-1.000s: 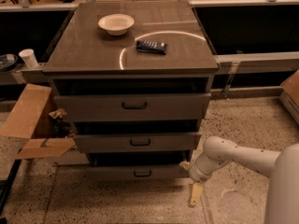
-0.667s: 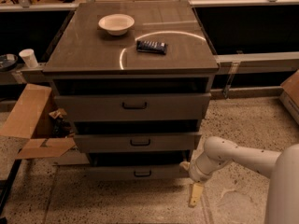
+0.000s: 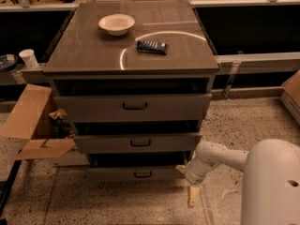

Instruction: Open bottom drawer

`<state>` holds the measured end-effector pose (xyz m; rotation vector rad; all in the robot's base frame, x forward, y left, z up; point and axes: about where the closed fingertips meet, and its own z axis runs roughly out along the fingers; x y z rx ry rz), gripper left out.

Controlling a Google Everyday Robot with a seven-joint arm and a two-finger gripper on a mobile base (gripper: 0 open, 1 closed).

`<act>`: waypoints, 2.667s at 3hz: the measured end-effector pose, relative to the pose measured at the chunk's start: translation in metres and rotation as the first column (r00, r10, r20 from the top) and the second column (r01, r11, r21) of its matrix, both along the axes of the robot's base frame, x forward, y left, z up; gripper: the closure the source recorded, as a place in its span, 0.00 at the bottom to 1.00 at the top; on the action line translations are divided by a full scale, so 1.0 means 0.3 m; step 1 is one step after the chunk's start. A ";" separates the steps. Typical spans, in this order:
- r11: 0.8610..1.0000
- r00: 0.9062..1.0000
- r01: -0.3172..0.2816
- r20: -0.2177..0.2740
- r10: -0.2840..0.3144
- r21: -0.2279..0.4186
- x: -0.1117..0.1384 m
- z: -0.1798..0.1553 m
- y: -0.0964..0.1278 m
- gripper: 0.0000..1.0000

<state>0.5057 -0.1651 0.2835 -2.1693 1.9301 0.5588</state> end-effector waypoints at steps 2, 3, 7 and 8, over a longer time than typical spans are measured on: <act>0.992 0.992 -0.111 0.061 0.108 0.053 0.168 -0.221 -0.003 0.00; 0.994 0.992 -0.105 0.076 0.101 0.039 0.216 -0.287 0.002 0.00; 0.995 0.993 -0.082 0.093 0.077 0.051 0.288 -0.412 0.038 0.50; 0.998 0.991 -0.066 0.121 0.063 0.022 0.268 -0.366 0.010 0.73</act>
Offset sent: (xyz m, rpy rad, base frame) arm 0.0792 -0.0023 -0.0791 0.1130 -0.1021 0.1421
